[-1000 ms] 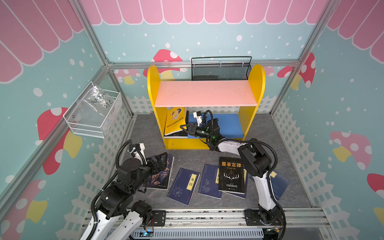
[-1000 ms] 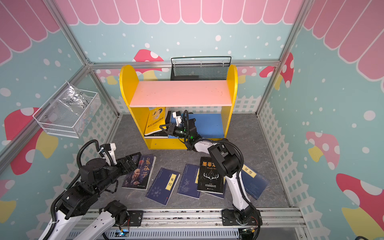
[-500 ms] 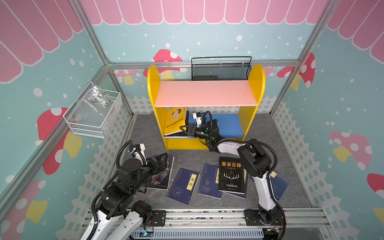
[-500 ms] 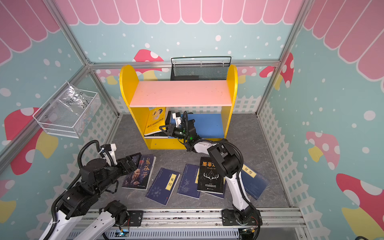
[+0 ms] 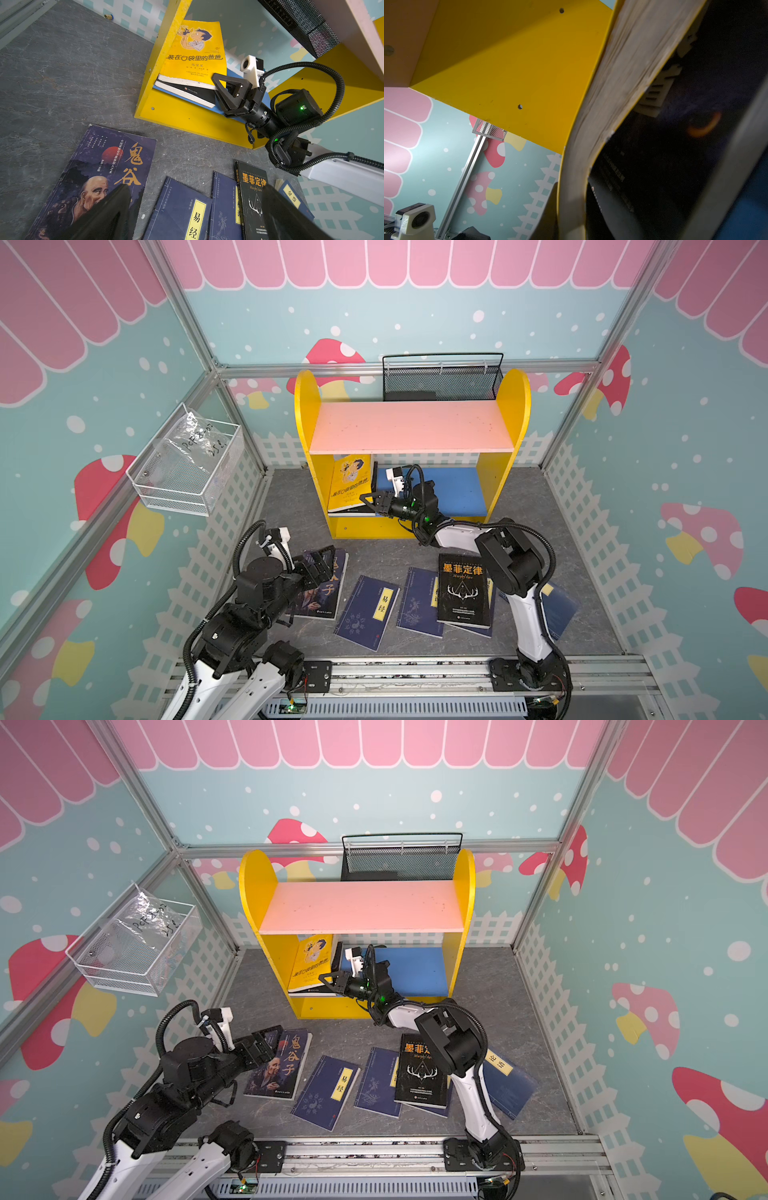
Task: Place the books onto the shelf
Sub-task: 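Press the yellow book against the wolf-cover book with the right gripper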
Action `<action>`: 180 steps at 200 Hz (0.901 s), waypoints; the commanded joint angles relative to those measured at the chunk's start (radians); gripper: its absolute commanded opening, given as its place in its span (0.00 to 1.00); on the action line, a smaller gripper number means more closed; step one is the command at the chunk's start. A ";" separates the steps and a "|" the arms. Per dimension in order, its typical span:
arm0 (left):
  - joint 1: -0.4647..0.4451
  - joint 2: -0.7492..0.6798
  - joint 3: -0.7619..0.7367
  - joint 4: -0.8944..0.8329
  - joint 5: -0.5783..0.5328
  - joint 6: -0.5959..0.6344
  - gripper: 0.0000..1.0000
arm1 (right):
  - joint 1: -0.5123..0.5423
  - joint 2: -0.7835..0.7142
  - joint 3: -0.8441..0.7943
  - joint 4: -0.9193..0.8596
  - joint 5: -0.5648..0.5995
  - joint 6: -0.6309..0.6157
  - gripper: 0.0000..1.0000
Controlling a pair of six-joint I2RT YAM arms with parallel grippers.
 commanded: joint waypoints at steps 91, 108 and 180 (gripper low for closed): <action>0.005 0.000 -0.016 0.009 -0.021 -0.011 1.00 | 0.033 -0.039 -0.020 0.010 -0.025 0.025 0.16; 0.005 -0.004 -0.019 0.011 -0.028 -0.010 0.99 | 0.034 -0.043 -0.026 -0.009 -0.021 0.025 0.17; 0.005 -0.031 -0.023 0.011 -0.059 -0.014 0.99 | 0.033 -0.087 -0.043 -0.154 0.011 -0.029 0.31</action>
